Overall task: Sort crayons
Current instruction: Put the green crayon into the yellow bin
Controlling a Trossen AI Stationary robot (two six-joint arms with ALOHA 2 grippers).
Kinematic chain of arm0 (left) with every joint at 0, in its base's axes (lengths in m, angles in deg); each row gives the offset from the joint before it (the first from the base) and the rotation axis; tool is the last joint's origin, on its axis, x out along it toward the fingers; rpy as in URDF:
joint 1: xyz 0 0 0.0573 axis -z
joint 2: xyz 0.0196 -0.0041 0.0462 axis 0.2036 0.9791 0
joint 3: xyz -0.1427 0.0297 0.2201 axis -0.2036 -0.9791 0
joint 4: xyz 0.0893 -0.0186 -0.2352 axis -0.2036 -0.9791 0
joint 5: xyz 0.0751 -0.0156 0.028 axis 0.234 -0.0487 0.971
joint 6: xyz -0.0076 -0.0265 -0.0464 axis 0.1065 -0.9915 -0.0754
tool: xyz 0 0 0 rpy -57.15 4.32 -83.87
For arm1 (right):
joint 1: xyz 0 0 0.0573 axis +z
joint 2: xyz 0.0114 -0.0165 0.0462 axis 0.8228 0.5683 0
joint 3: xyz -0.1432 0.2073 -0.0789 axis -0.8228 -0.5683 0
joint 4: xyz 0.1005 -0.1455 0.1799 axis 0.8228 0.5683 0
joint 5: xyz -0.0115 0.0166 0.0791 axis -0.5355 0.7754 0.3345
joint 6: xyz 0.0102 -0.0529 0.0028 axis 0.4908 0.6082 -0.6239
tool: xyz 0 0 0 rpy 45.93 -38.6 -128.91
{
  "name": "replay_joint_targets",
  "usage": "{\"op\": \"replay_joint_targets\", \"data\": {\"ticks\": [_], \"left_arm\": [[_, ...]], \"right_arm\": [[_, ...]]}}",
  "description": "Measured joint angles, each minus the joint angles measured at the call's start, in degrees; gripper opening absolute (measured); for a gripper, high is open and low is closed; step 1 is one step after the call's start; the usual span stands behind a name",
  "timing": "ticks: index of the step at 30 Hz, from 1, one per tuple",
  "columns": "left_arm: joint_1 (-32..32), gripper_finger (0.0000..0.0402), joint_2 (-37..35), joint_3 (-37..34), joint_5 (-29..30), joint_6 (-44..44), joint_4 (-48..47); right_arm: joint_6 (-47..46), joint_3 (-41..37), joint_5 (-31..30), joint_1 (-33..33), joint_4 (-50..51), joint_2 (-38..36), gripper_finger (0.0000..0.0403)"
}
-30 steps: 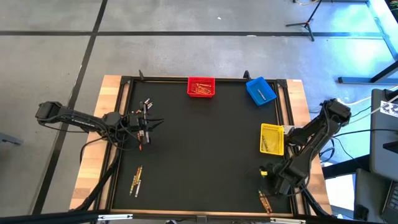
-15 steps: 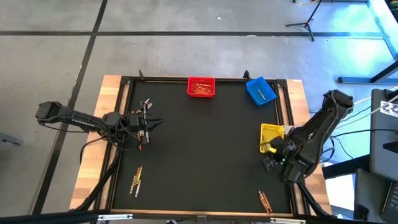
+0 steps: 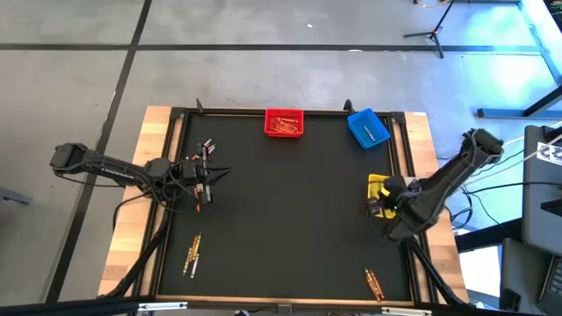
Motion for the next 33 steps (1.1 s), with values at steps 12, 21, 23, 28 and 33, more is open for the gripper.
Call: {"op": "replay_joint_targets", "data": {"ticks": [12,21,23,28,33], "left_arm": [[0.0,0.0025,0.0,0.0,0.32,-0.04,0.04],[0.0,0.0025,-0.01,0.0,0.33,-0.11,0.02],[0.0,0.0025,-0.01,0.01,0.33,-0.13,0.02],[0.0,0.0025,0.0,0.01,0.33,-0.13,0.0],[0.0,0.0025,0.01,0.0,0.33,-0.13,0.0]], "right_arm": [[12.48,-2.59,8.67,-13.34,-5.37,1.99,0.0019],[22.08,-2.59,15.59,-21.18,-8.74,5.84,0.0019],[24.62,-2.59,16.97,-23.15,-9.64,6.79,0.0019],[30.86,-2.59,18.14,-27.82,-11.21,8.9,0.0019],[37.87,-2.59,20.54,-32.01,-11.88,11.24,0.0019]]}}
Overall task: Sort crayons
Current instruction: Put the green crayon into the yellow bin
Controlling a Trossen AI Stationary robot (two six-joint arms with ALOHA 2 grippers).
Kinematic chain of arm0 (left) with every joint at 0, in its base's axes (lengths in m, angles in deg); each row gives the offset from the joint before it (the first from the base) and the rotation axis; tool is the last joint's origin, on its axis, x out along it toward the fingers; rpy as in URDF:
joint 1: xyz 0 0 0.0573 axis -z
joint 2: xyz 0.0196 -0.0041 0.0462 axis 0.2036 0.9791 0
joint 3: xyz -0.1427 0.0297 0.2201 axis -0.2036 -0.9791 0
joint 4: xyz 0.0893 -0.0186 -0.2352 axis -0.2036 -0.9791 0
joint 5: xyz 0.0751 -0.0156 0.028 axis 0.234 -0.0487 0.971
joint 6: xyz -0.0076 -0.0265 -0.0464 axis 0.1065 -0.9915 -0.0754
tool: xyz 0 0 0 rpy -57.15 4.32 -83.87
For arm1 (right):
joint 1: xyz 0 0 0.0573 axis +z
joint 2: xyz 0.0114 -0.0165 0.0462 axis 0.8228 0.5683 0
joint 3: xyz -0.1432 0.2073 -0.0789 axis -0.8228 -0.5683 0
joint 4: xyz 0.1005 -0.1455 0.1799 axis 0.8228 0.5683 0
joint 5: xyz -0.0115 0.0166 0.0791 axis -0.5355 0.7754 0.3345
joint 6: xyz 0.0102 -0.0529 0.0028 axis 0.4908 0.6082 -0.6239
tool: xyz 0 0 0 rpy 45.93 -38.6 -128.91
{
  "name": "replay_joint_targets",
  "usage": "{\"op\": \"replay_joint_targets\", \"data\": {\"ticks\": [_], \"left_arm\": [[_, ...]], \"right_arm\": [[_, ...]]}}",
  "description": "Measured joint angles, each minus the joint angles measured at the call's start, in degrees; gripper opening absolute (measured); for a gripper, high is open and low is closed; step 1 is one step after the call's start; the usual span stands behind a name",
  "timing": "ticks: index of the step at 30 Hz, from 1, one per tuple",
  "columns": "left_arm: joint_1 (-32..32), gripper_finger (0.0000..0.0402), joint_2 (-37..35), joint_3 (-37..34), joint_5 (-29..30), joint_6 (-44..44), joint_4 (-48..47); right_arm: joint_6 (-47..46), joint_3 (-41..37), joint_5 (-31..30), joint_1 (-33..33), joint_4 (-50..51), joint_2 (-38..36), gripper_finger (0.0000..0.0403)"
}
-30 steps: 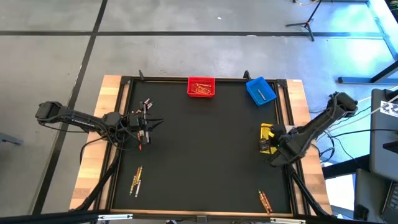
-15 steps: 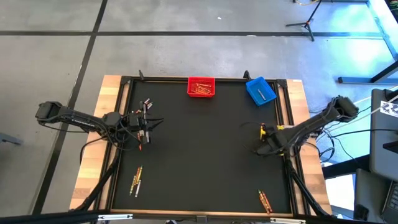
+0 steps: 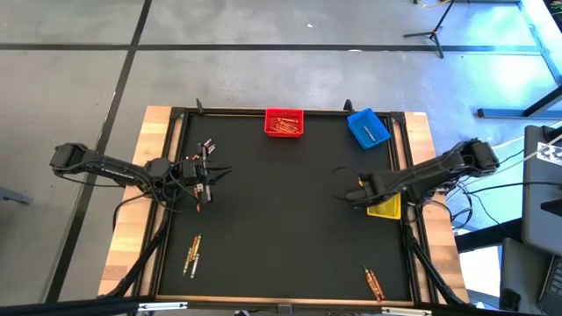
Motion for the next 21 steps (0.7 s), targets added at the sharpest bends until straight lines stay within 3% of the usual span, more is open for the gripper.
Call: {"op": "replay_joint_targets", "data": {"ticks": [8,15,21], "left_arm": [[0.0,0.0025,-0.01,0.0,0.0,0.02,-0.02],[0.0,0.0025,0.0,0.0,0.0,0.02,-0.05],[0.0,0.0025,-0.01,0.0,0.0,0.02,-0.05]], "right_arm": [[6.62,0.0,2.01,-4.79,-0.58,2.73,0.0019],[10.24,0.0,1.52,-5.26,-0.8,3.16,0.0022],[10.44,0.0,1.23,-5.26,-0.54,3.16,0.0087]]}}
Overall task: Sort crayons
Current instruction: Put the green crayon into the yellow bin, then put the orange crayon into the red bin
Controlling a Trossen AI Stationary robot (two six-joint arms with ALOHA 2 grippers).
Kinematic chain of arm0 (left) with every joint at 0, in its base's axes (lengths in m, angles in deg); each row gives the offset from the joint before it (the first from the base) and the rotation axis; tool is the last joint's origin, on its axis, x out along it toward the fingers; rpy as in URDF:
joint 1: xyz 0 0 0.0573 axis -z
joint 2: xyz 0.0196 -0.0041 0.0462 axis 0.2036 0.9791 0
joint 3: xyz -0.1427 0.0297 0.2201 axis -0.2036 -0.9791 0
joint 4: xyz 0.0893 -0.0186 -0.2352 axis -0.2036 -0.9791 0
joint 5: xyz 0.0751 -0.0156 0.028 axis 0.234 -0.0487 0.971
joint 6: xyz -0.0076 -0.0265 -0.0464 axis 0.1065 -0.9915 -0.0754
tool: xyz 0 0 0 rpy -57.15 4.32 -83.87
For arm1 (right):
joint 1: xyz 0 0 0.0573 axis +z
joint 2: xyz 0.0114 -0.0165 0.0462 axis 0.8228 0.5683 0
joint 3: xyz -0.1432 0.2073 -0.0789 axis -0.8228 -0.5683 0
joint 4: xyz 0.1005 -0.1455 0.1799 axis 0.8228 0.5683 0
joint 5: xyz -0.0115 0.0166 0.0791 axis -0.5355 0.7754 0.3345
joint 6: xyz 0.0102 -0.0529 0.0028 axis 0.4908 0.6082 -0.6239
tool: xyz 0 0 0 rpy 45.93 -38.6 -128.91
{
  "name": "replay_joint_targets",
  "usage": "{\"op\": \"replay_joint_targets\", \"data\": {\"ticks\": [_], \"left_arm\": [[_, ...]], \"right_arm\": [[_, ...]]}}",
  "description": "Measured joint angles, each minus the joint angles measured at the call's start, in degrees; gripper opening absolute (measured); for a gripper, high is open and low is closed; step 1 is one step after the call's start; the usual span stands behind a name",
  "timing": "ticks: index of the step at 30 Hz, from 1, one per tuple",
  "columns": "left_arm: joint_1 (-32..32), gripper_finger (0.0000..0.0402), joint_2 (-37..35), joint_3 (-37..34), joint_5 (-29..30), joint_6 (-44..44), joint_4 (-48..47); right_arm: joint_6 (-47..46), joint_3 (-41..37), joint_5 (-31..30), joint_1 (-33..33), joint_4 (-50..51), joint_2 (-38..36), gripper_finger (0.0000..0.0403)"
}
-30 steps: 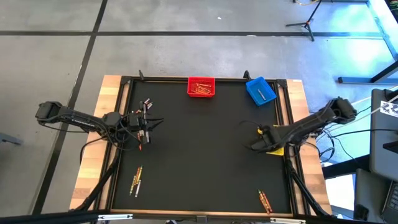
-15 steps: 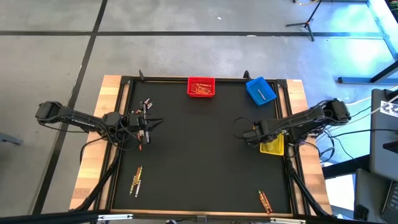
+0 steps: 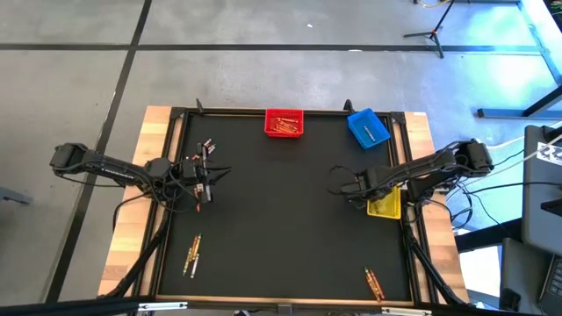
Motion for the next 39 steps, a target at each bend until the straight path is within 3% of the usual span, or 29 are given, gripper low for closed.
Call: {"op": "replay_joint_targets", "data": {"ticks": [4,9,17,22,31,35,39], "left_arm": [[0.0,0.0025,0.0,0.0,0.0,0.0,0.0],[0.0,0.0025,-0.01,0.0,0.0,0.0,-0.01],[0.03,0.0025,0.01,0.0,-0.53,-0.14,-0.24],[0.04,0.0025,0.0,0.0,-0.59,-2.34,-0.28],[0.04,0.0025,-0.01,0.0,-0.66,-2.71,-0.23],[0.04,0.0025,-0.02,0.0,-0.66,-2.69,0.28],[0.04,0.0025,-0.02,0.0,-0.66,-2.67,0.31]], "right_arm": [[1.06,0.27,0.15,0.07,1.08,0.0,0.0119],[0.79,4.79,0.74,3.14,6.25,-0.11,0.0124],[-4.96,17.84,1.34,15.93,8.39,-0.15,0.0124],[-9.77,22.68,1.57,27.62,2.11,-0.2,0.0124],[-23.41,20.98,-0.16,44.98,-19.89,3.47,0.0124],[-27.57,20.97,3.45,48.93,-20.96,8.29,0.0124],[-29.28,20.93,11.49,51.15,-21.26,13.25,0.0124]]}}
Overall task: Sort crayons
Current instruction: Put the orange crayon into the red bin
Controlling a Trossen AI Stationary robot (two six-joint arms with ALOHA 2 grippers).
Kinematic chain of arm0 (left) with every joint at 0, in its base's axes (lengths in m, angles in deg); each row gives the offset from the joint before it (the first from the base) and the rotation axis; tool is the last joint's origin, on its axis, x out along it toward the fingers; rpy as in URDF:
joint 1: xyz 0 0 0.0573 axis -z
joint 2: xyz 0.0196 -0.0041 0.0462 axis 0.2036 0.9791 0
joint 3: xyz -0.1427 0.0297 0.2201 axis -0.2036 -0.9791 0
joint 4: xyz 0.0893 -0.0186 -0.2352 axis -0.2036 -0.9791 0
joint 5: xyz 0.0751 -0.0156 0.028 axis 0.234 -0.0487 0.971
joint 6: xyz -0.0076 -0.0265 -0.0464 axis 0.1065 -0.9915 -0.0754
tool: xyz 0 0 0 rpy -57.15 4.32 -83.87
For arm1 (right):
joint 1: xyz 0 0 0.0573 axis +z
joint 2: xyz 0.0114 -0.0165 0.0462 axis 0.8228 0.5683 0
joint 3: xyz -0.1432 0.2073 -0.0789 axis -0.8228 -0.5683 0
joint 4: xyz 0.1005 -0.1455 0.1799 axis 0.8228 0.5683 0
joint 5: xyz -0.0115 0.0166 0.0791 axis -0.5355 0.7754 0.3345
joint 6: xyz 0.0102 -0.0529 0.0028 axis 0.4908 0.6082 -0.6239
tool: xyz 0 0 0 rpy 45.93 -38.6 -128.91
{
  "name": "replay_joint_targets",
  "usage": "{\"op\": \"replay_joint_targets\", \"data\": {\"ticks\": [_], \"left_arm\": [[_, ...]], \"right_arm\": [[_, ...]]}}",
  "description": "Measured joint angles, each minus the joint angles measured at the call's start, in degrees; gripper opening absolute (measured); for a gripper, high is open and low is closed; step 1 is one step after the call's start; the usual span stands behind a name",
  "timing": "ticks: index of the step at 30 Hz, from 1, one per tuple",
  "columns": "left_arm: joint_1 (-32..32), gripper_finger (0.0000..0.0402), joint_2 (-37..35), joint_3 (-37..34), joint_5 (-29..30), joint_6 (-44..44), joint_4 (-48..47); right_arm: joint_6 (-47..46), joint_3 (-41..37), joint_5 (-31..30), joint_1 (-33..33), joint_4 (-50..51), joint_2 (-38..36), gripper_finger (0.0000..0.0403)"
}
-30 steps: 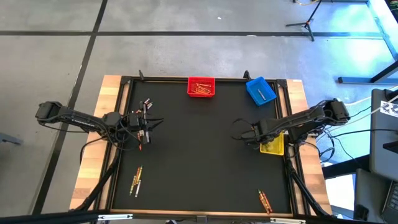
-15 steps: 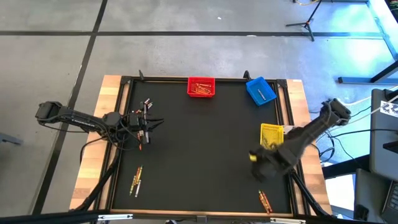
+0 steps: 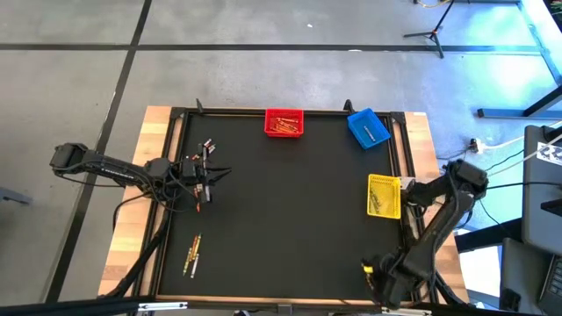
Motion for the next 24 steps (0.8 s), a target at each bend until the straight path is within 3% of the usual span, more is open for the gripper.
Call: {"op": "replay_joint_targets", "data": {"ticks": [5,24], "left_arm": [[0.0,0.0025,0.01,0.0,0.19,0.02,0.02],[0.0,0.0025,0.0,0.0,0.22,0.02,-0.02]], "right_arm": [[0.83,-0.02,5.38,-0.04,-1.65,4.44,0.0124],[-0.25,-3.22,4.47,-0.13,-5.28,5.53,0.0124]]}}
